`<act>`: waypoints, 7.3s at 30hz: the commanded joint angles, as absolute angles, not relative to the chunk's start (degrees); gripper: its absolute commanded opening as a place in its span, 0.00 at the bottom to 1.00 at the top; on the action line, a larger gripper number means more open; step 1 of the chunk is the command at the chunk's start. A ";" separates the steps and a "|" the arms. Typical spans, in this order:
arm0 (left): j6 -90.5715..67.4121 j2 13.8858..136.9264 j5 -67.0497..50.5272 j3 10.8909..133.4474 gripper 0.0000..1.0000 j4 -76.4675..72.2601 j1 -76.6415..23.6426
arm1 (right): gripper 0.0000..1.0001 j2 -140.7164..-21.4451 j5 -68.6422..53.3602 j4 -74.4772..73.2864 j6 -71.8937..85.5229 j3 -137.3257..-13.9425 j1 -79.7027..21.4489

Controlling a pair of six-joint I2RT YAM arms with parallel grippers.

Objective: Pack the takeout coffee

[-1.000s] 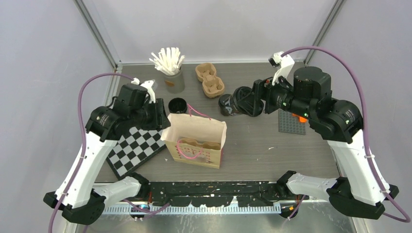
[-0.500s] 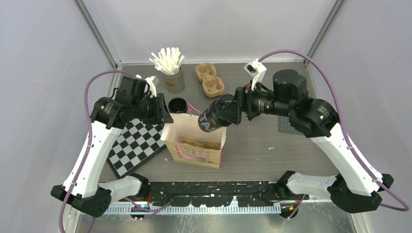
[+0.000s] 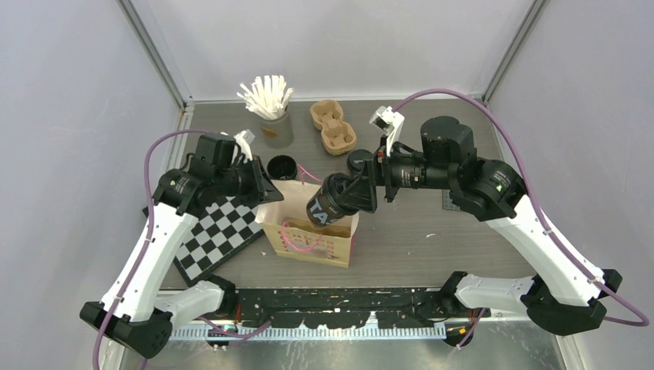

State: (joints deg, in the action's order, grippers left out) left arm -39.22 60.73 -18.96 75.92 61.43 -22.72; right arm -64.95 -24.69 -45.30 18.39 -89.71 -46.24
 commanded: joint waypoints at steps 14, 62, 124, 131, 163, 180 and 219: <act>-36.65 61.12 -9.93 88.06 0.31 67.39 -22.50 | 0.70 -75.38 -4.90 -43.26 8.77 -97.74 -60.72; -40.19 53.45 -29.02 57.22 0.11 15.18 -23.29 | 0.69 -70.46 1.29 -48.48 -25.71 -82.15 -64.70; -22.84 31.68 -37.49 47.16 0.00 37.49 -23.37 | 0.72 -76.55 21.56 -36.17 -34.03 -72.87 -81.22; -22.73 29.97 -38.12 46.15 0.00 37.67 -23.37 | 0.71 -78.46 18.05 -33.18 -37.78 -72.83 -78.33; -27.55 29.09 -30.77 45.66 0.32 41.33 -23.33 | 0.71 -77.42 12.09 -20.19 -46.58 -61.32 -74.49; -25.48 24.58 -36.02 42.69 0.00 40.39 -23.31 | 0.71 -79.64 12.99 -11.12 -52.21 -58.47 -74.34; -30.28 26.86 -30.08 45.79 0.00 43.61 -23.30 | 0.70 -86.08 7.41 6.78 -58.49 -52.83 -70.64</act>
State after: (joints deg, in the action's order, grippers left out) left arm -28.77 26.61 -30.68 43.59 44.47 -23.22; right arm -85.91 8.84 2.92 -58.59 -52.42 -71.00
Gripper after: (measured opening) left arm 0.009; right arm 0.809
